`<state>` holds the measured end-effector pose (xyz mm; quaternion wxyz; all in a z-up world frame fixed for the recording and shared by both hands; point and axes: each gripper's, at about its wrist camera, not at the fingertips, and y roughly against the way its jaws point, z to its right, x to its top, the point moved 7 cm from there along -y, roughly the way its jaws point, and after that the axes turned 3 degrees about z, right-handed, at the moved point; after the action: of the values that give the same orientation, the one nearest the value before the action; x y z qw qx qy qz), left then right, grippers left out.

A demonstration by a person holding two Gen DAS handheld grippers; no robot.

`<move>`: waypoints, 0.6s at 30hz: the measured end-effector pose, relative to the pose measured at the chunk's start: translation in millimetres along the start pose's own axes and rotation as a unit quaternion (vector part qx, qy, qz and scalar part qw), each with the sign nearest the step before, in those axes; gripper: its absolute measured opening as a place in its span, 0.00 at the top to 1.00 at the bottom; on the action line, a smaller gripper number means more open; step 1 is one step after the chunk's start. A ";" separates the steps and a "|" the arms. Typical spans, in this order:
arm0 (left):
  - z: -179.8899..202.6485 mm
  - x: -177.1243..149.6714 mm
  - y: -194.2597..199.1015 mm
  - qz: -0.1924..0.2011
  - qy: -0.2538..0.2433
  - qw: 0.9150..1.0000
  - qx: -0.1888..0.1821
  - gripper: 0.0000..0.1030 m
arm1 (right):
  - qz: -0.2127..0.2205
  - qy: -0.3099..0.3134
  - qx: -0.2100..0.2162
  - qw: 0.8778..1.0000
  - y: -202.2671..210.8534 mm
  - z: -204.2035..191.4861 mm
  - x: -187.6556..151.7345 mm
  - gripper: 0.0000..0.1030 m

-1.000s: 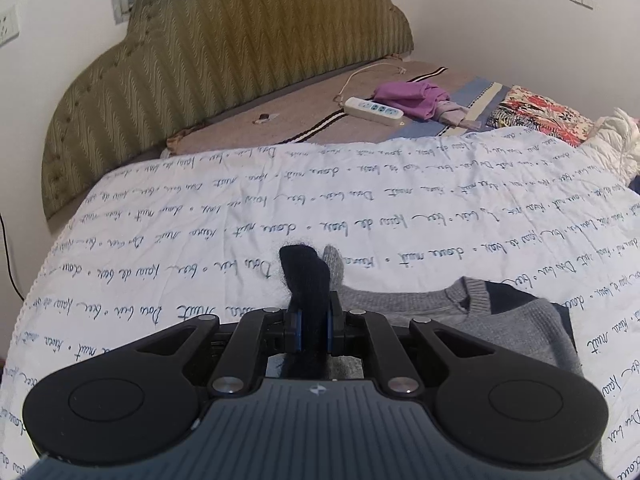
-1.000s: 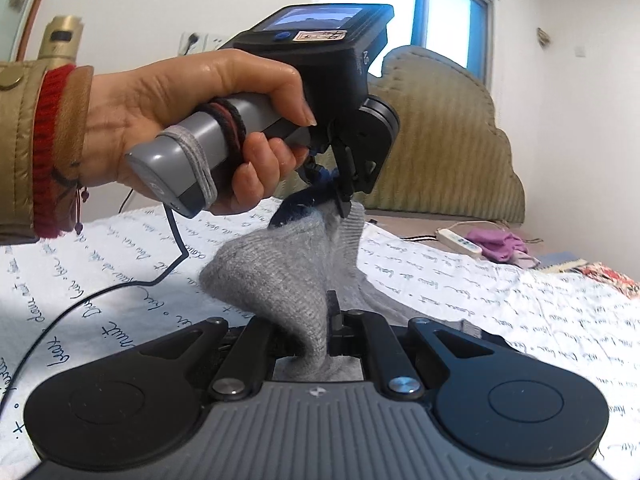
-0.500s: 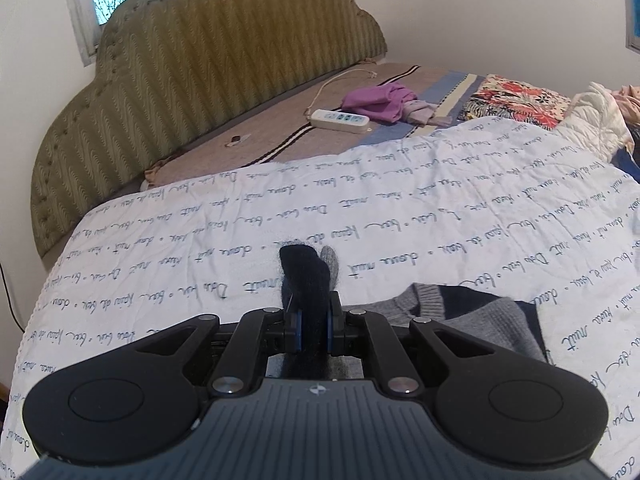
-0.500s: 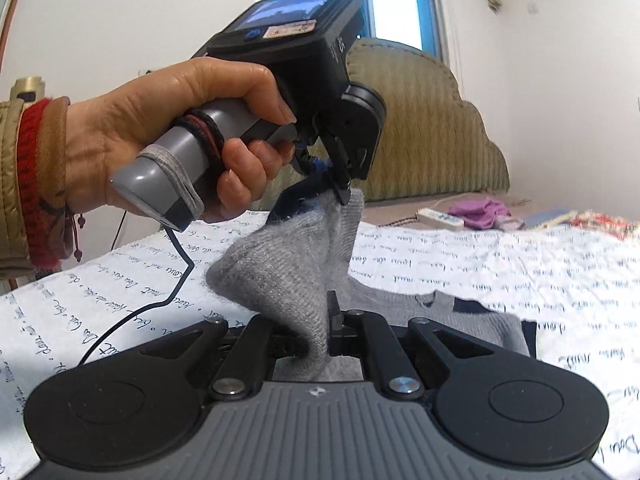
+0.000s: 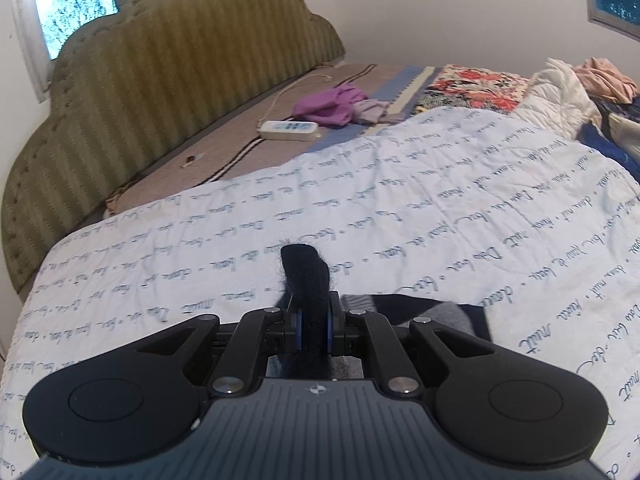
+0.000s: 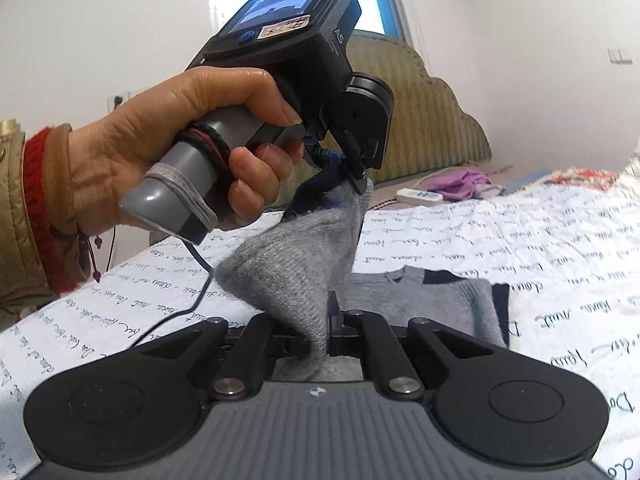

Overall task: Fold small clothes
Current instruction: 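Lift the folded sweater edge with both grippers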

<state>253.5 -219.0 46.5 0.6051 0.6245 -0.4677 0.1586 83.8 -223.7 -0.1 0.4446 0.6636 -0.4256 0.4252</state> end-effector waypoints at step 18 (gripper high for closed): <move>74.6 -14.0 -39.4 -0.023 -0.037 0.999 -0.028 0.90 | -0.028 -0.084 -0.016 0.996 11.4 56.1 -20.4 0.94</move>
<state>249.5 -287.6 -4.3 0.6082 0.6236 -0.4792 0.1081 77.9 -276.0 -30.3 0.4297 0.7014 -0.4492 0.3487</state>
